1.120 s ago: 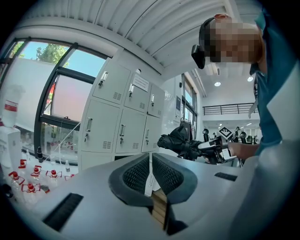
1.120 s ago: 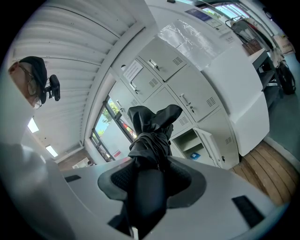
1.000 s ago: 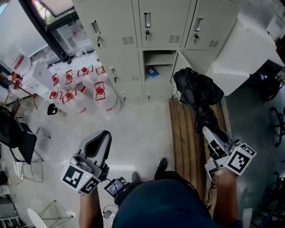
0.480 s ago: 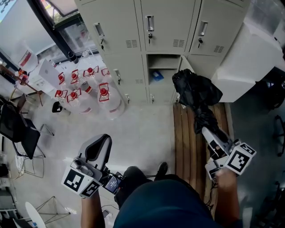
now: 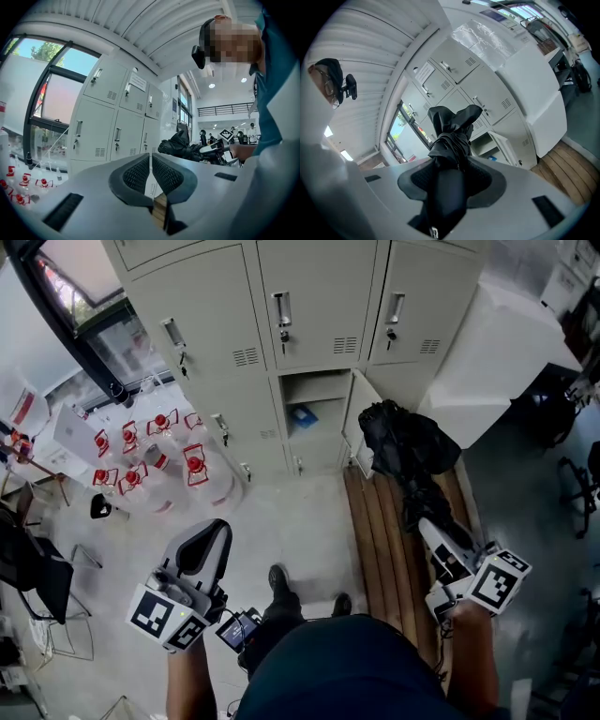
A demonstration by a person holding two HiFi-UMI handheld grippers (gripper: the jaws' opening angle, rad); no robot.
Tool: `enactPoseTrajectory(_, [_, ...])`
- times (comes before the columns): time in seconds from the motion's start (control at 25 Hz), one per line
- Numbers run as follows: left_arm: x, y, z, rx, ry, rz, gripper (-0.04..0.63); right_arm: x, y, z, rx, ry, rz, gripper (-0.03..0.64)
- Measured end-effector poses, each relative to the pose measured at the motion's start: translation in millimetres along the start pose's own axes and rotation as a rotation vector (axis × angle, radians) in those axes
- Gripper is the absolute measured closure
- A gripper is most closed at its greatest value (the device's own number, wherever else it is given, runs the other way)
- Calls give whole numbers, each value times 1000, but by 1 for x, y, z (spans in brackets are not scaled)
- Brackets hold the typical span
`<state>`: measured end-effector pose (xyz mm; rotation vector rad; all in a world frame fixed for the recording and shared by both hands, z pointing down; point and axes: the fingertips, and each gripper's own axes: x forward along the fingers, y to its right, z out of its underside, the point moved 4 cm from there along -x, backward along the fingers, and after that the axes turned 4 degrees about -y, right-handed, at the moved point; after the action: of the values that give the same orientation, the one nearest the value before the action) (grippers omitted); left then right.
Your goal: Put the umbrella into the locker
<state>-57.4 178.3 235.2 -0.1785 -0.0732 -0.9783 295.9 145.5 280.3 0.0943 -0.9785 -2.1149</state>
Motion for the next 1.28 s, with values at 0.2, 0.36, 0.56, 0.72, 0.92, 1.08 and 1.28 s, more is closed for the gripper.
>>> enactPoseTrajectory(0.2, [17,-40,-18,5,5,67,560,17,-22,-8,2,40,44,434])
enactPoseTrajectory(0.36, [33,-66,-18,-3,-9,108,560,35,-25,-9,16,62,79,434])
enactPoseTrajectory(0.56, [51,-90,-17,-6,-19,152,560,55,-28,-7,29,72,109,434])
enactPoseTrajectory(0.72, [59,-111,-19,-7,-20,177,560,71,-30,-6,36,82,133,434])
enactPoseTrajectory(0.92, [70,-141,-19,-11,-29,195,560,94,-34,-10,37,97,153,434])
enactPoseTrajectory(1.08, [80,-164,-25,-8,-28,220,560,114,-41,-16,36,112,168,434])
enactPoseTrajectory(1.28, [88,-193,-29,-15,-15,254,561,137,-53,-19,25,128,192,434])
